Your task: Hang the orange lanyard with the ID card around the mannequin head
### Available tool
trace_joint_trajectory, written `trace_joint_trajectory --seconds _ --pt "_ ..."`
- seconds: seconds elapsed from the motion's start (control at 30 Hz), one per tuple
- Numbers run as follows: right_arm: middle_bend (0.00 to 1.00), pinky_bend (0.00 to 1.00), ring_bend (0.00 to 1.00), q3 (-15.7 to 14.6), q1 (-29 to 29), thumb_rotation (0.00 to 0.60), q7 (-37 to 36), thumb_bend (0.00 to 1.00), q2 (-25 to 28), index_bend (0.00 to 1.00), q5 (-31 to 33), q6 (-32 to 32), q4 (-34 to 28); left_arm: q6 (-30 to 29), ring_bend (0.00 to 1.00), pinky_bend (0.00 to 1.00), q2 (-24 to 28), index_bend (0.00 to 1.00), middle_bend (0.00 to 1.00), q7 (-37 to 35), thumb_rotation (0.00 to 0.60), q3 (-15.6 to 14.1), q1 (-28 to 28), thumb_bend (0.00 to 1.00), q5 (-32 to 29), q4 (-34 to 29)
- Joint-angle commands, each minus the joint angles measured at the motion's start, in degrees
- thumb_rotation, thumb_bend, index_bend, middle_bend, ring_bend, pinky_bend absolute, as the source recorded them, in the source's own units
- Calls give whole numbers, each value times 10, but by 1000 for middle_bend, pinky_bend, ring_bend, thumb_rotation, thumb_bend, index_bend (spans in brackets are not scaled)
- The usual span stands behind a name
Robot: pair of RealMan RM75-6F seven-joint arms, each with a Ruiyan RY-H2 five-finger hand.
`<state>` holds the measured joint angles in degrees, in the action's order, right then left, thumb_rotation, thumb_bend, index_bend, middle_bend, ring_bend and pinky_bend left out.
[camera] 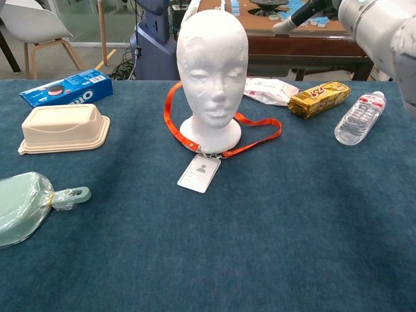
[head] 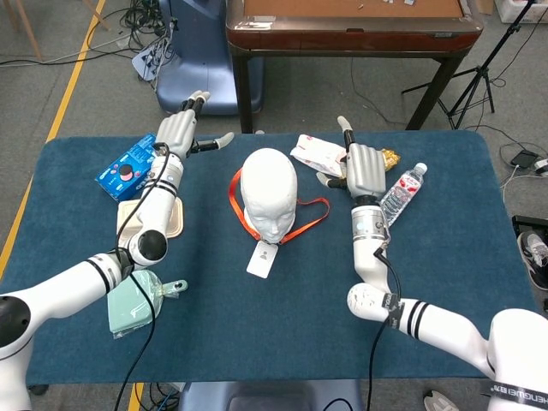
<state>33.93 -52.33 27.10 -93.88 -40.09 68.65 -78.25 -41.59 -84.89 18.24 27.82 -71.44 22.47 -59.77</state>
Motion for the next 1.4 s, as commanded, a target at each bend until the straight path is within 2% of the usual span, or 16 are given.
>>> trace_joint_trajectory --seconds 0.03,0.2,0.27,0.3,0.4,0.47,0.73,0.87,1.07,1.13,1.23,1.4 --pt "943 947 942 -5 9 600 -8 0 14 0 -6 2 -19 -9 0 170 15 0 0 -10 224 -1 13 112 12 -17" --pt "896 927 886 -22 37 600 -39 0 46 0 -43 12 -72 -23 0 169 52 0 0 -50 251 7 48 112 42 -68" --pt "891 922 876 -36 54 600 -54 11 63 0 -71 19 -101 -30 0 169 74 0 0 -65 322 6 68 112 61 -101" --pt "889 922 876 -44 61 600 -58 28 70 0 -83 23 -113 -35 0 170 83 0 0 -71 392 5 77 112 70 -116" --pt "882 922 875 -71 85 600 -66 169 96 24 -121 33 -153 -48 0 177 114 0 0 -98 561 1 111 113 101 -168" --pt "879 922 873 -89 101 600 -68 240 113 57 -143 39 -179 -55 0 185 134 0 0 -115 600 -2 135 113 117 -199" --pt "879 922 872 -160 166 600 -82 262 186 120 -228 65 -251 -94 0 210 205 0 0 -163 600 -43 232 113 215 -305" --pt "879 922 872 -194 198 600 -98 288 226 147 -268 68 -279 -120 1 232 233 0 0 -179 600 -74 279 113 267 -339" --pt "879 922 873 -240 240 600 -116 315 266 153 -323 80 -292 -145 67 276 266 0 27 -214 600 -116 341 131 341 -373" --pt "879 922 872 -254 256 600 -127 337 272 161 -342 91 -286 -153 103 316 274 29 67 -215 600 -135 359 156 373 -379" --pt "878 921 869 -273 282 600 -136 347 276 164 -367 114 -272 -175 159 375 277 122 126 -208 600 -163 383 163 421 -385" --pt "867 922 852 -295 317 600 -144 347 285 178 -391 142 -265 -209 246 451 267 204 219 -205 600 -196 412 205 488 -387"
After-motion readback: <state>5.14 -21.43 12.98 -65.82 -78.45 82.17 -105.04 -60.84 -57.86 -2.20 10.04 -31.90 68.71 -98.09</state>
